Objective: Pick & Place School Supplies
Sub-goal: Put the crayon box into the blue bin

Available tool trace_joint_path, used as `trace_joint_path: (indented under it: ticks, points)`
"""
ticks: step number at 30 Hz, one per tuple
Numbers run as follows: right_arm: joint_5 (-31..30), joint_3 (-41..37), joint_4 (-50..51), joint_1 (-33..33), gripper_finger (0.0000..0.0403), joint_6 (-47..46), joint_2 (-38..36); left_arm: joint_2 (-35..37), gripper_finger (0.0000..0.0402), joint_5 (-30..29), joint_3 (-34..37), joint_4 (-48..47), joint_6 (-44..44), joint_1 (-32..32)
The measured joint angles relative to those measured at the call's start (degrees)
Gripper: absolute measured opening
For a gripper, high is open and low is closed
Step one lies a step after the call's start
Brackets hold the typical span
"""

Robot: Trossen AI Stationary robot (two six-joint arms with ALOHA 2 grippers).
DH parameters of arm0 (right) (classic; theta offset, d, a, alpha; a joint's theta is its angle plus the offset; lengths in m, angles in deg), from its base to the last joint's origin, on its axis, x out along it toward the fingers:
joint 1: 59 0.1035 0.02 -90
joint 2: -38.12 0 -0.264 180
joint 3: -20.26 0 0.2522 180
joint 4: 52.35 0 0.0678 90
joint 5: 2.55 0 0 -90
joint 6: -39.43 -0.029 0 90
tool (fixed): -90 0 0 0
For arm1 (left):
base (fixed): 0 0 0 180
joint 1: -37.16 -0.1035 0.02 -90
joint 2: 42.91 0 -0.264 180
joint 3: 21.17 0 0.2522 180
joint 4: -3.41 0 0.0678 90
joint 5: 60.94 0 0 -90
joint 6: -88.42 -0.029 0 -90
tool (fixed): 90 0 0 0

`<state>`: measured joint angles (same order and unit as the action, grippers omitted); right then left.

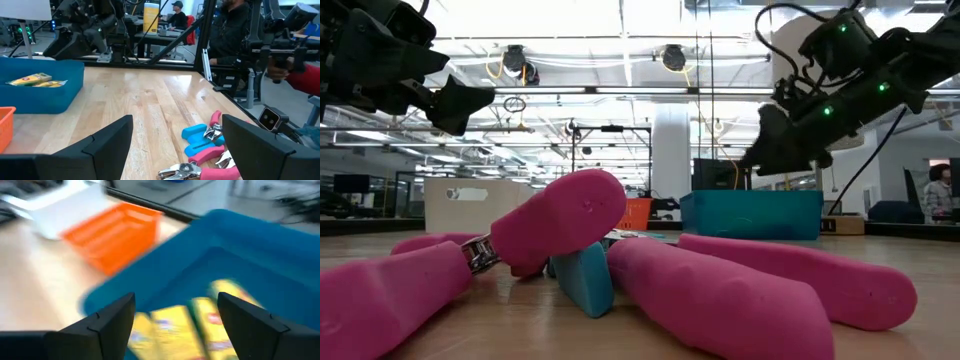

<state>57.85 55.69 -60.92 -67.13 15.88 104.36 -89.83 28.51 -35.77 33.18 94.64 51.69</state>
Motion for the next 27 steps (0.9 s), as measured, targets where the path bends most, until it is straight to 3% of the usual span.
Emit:
trace_joint_path:
  ticks: [6, 11, 19, 24, 27]
  points:
    - [18.55, 0.0, -9.37, 0.9, 0.0268, -3.24, 0.0, 0.0, 0.031, 0.0, 0.0, 0.0, 0.0, 0.0]
    - [30.85, 0.0, -18.48, 6.77, 0.0268, -0.67, 0.0, 0.0, 0.031, 0.01, 0.0, 0.0, 0.0, 0.0]
    - [30.3, 0.03, -30.87, 21.99, 0.0266, 9.76, 2.76, 0.01, 0.031, 0.0, 0.0, 0.01, 0.0, 0.01]
    - [22.22, 2.81, -35.84, 30.67, 0.0267, 14.56, 11.73, 0.01, 0.031, 0.0, 0.0, 0.01, 0.0, 0.01]
    - [21.89, 7.44, -36.04, 33.39, 0.0267, 14.56, 18.41, 0.02, 0.031, 0.0, 0.0, 0.0, 0.0, 0.0]
